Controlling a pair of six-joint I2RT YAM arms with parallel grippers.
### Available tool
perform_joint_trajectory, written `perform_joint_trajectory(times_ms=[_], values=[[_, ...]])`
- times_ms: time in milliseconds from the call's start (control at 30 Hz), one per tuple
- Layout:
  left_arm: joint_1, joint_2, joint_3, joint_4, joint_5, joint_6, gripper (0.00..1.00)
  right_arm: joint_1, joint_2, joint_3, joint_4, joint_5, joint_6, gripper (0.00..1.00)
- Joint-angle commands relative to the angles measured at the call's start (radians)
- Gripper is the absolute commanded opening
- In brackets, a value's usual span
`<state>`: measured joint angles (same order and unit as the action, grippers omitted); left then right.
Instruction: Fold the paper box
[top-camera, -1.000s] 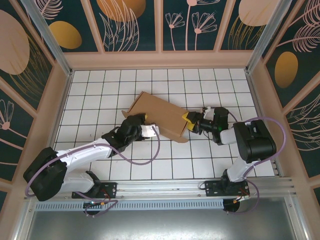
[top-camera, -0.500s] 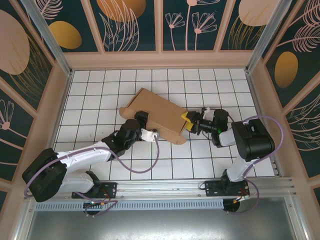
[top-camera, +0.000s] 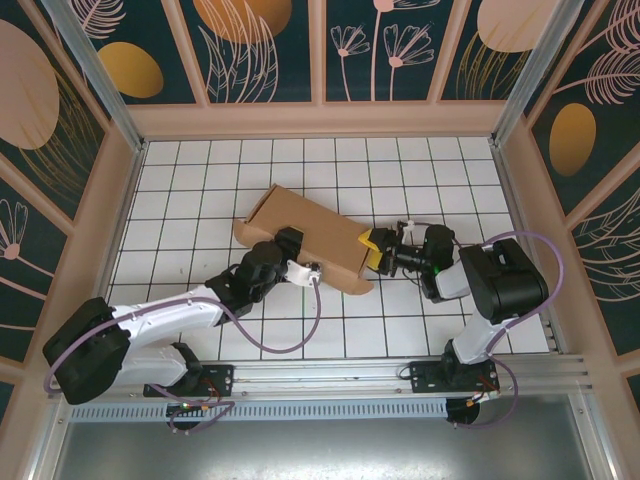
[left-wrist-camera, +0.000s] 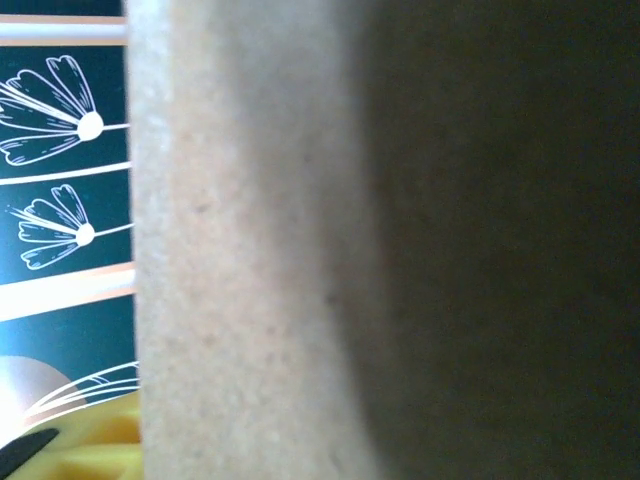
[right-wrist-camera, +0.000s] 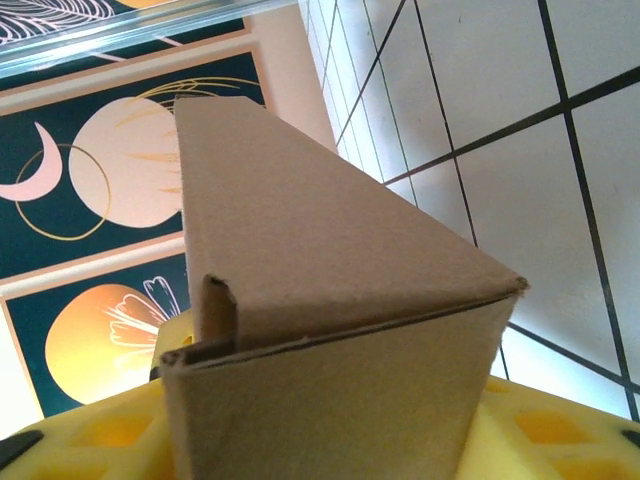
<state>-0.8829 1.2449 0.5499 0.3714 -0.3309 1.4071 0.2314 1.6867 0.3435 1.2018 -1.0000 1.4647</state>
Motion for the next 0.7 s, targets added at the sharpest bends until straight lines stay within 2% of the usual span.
perform_joint_trajectory(times_ms=[0, 133, 167, 200, 300, 400, 467, 567, 667], values=[[-0.006, -0.052, 0.04, -0.051, -0.016, 0.009, 0.47, 0.005, -0.062, -0.013, 0.03, -0.032, -0.038, 0.63], [-0.012, -0.096, 0.059, -0.124, -0.017, -0.011, 0.46, -0.01, -0.138, -0.014, -0.139, 0.001, -0.133, 0.78], [-0.014, -0.106, 0.07, -0.157, -0.016, -0.022, 0.46, -0.014, -0.164, -0.012, -0.2, 0.014, -0.169, 0.85], [-0.016, -0.115, 0.087, -0.198, -0.012, -0.041, 0.46, -0.019, -0.197, -0.01, -0.276, 0.033, -0.218, 0.98], [-0.02, -0.133, 0.158, -0.36, 0.017, -0.122, 0.46, -0.038, -0.34, 0.029, -0.659, 0.161, -0.435, 0.99], [-0.024, -0.127, 0.251, -0.557, 0.055, -0.224, 0.45, -0.071, -0.524, 0.097, -1.032, 0.42, -0.628, 0.99], [-0.026, -0.092, 0.339, -0.714, 0.085, -0.311, 0.44, -0.087, -0.61, 0.144, -1.17, 0.569, -0.711, 0.99], [-0.028, -0.003, 0.493, -0.956, 0.152, -0.467, 0.43, -0.096, -0.649, 0.187, -1.206, 0.646, -0.778, 0.99], [-0.03, 0.093, 0.615, -1.149, 0.201, -0.582, 0.44, -0.132, -0.633, 0.158, -1.087, 0.545, -0.762, 0.98]])
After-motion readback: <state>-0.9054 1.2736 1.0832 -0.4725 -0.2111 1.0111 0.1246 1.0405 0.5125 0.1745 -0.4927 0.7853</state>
